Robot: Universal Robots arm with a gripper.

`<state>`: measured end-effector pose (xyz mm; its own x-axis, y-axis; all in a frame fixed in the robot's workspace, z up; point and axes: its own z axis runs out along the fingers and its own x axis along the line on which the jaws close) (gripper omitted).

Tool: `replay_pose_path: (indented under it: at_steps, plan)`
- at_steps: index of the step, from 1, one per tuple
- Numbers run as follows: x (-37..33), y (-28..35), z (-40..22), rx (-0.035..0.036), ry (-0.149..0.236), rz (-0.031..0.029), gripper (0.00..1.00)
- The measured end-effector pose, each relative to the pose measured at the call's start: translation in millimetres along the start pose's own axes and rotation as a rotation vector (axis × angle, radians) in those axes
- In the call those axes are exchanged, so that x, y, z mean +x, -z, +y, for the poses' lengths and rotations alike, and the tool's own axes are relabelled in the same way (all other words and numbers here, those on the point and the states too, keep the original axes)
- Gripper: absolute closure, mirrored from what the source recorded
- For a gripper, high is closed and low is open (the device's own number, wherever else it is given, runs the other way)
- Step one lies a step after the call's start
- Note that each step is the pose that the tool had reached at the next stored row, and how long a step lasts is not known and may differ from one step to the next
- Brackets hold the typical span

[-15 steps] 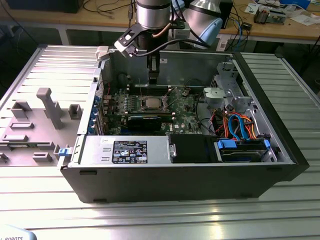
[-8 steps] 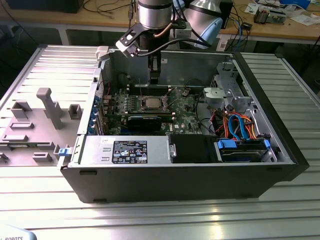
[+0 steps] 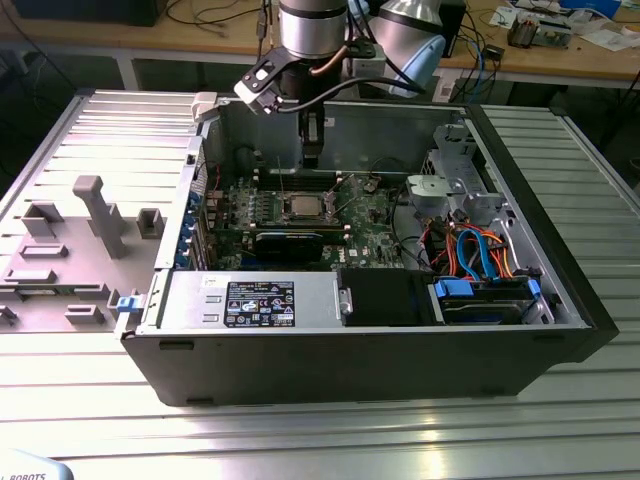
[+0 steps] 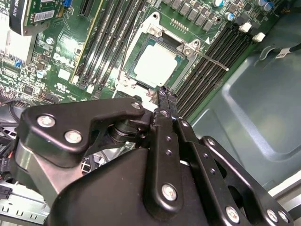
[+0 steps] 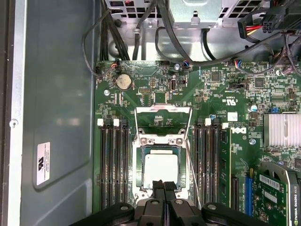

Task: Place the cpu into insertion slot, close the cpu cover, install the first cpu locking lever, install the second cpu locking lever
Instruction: 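Close the cpu cover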

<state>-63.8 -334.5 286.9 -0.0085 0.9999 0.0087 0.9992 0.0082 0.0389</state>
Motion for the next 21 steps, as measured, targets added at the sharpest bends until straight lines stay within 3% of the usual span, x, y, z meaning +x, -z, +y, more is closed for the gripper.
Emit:
replay_pose_path:
  at_steps: [21]
  plan:
    - [0.0,-0.1,3.5,0.0001,0.000,-0.0009,0.88]
